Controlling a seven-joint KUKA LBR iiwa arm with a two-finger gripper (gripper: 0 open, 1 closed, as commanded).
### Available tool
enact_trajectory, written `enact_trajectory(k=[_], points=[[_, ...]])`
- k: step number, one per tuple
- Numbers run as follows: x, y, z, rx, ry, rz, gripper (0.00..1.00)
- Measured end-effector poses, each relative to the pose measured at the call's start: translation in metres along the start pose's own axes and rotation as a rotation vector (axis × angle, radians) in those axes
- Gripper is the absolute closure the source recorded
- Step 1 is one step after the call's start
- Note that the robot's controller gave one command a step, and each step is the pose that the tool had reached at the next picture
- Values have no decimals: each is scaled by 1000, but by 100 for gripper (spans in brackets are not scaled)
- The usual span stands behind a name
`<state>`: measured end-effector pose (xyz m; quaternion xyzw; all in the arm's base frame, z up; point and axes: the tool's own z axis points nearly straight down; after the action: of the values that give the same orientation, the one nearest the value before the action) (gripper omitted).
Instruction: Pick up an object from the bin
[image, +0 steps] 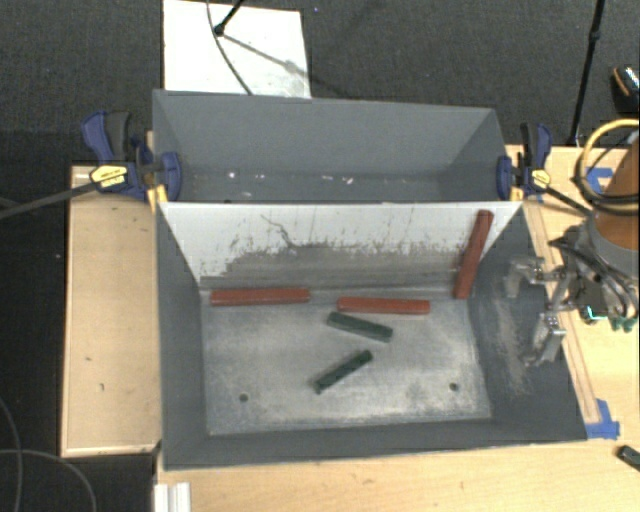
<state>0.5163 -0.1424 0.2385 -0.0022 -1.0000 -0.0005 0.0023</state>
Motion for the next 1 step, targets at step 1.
enact_trajectory(k=[1], points=[[-2, 1, -4, 2, -8, -6, 100]])
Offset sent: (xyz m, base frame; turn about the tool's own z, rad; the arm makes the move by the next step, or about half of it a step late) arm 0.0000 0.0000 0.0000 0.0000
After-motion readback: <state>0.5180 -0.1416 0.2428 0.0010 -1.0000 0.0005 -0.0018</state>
